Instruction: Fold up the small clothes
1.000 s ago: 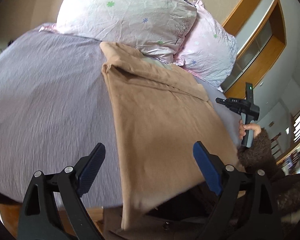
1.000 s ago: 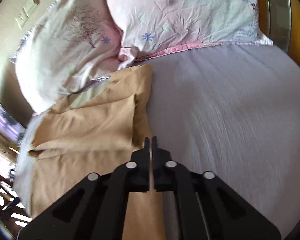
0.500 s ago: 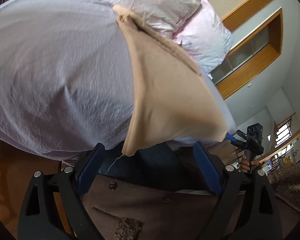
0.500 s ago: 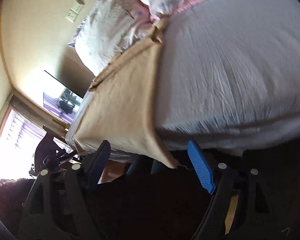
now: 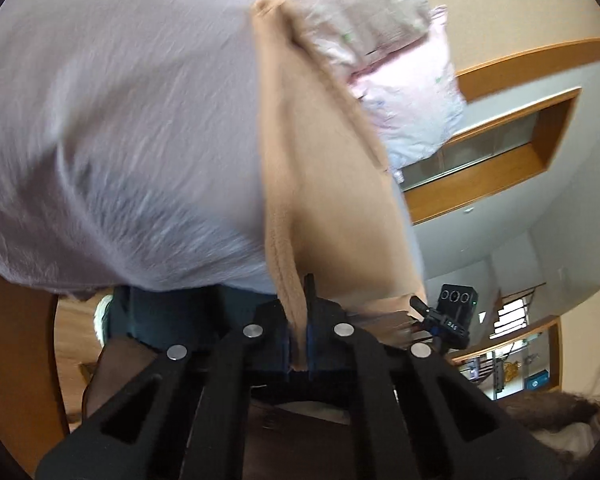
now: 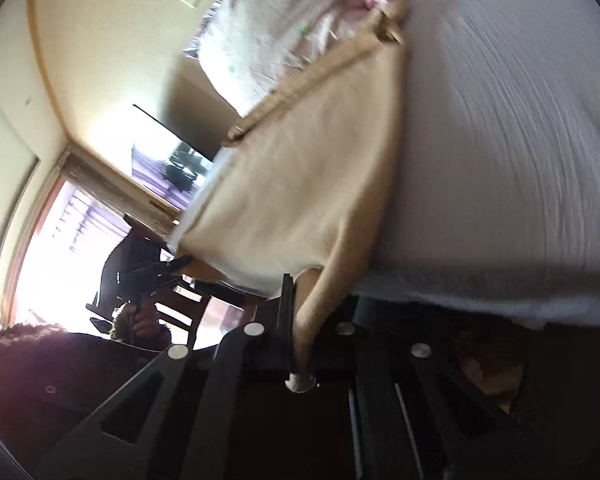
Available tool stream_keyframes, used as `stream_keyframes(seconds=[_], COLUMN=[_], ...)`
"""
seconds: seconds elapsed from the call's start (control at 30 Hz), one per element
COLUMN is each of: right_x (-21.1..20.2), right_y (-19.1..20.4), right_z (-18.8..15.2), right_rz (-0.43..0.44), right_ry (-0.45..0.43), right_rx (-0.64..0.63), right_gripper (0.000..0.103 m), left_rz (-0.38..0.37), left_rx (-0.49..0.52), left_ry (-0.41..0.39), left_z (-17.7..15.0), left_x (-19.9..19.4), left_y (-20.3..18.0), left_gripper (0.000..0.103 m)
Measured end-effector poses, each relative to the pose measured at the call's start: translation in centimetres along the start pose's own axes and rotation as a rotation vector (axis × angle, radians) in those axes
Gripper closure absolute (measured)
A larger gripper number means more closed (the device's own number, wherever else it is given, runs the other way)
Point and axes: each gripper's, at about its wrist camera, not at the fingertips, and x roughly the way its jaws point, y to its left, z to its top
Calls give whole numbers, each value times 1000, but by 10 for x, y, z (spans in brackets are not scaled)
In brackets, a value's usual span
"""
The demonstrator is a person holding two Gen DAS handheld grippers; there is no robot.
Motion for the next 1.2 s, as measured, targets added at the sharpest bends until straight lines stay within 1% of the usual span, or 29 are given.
stream_keyframes(seconds=[0.07,0.17,0.23,0.27,0.33,0.37,0.4,0.47,0.53,0.57,0.63,0.73,0.83,0.87,0.9,0.93,0.97,1.0,1.07,1.1,1.13,1.17,1.2], right_x=[-7,-12,-9,-2,11,25,39,68,97,112,127,140,154,160,166,169,171,172,172,171,167,162,151], right_y=[16,40,46,46,40,31,18,-18,-51,-69,-90,-101,-109,-112,-115,-117,-119,-118,-115,-114,-109,-104,-93], right_z=[19,72,114,143,182,209,228,259,281,292,302,314,326,329,333,334,335,337,342,345,347,348,345], right_rz=[23,73,76,60,22,-25,-62,-144,-210,-230,-239,-244,-283,-297,-307,-319,-309,-291,-305,-325,-375,-433,-474], right_ry=[-44,-144,-208,-249,-292,-312,-317,-309,-288,-277,-276,-291,-283,-272,-263,-263,-279,-297,-324,-337,-356,-379,-427], right_rx=[-47,-126,-139,-130,-100,-55,0,111,194,248,317,354,381,395,405,413,415,409,387,374,352,326,280], right_gripper=[97,97,97,97,97,97,97,97,97,97,97,97,97,94,79,68,55,48,41,40,39,36,34], left_rz=[-20,-16,12,30,73,89,113,160,193,197,186,161,120,93,82,71,46,33,63,90,94,89,87], left_rx=[42,101,106,103,67,52,33,4,-25,-44,-101,-156,-222,-261,-284,-306,-319,-327,-325,-321,-315,-308,-303], left_ry=[-35,-117,-163,-181,-202,-201,-199,-193,-186,-184,-180,-179,-177,-173,-175,-180,-186,-211,-288,-358,-379,-370,-341], left_z=[13,55,100,122,175,194,218,260,287,297,315,331,342,344,346,347,348,351,352,352,352,351,347], left_x=[-12,-28,-26,-21,3,14,30,62,86,93,107,113,117,118,119,117,115,107,92,77,72,67,63], left_y=[-19,-45,-52,-54,-51,-48,-43,-32,-21,-16,-3,11,23,30,33,37,40,43,43,42,41,40,37], left_gripper=[99,99,99,99,99,99,99,99,99,99,99,99,98,97,97,96,94,82,17,14,14,14,14])
